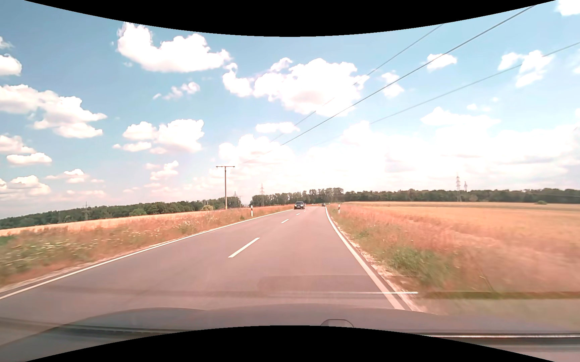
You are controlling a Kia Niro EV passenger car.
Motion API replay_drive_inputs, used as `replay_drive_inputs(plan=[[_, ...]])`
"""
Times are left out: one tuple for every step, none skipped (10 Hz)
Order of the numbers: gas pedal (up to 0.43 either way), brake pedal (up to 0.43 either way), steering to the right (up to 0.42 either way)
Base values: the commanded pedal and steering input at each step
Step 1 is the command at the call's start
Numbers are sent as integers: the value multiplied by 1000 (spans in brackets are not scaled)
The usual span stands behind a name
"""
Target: Follow the waypoints while adhering to traffic rules and regulations
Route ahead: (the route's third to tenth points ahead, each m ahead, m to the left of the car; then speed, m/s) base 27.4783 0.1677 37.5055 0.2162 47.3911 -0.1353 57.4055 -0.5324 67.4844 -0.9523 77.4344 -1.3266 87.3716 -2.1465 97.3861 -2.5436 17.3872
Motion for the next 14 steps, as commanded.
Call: replay_drive_inputs(plan=[[67,0,0],[67,0,0],[67,0,0],[67,0,0],[67,0,1],[67,0,1],[67,0,0],[67,0,0],[67,0,0],[67,0,0],[67,0,0],[67,0,0],[67,0,0],[67,0,0]])
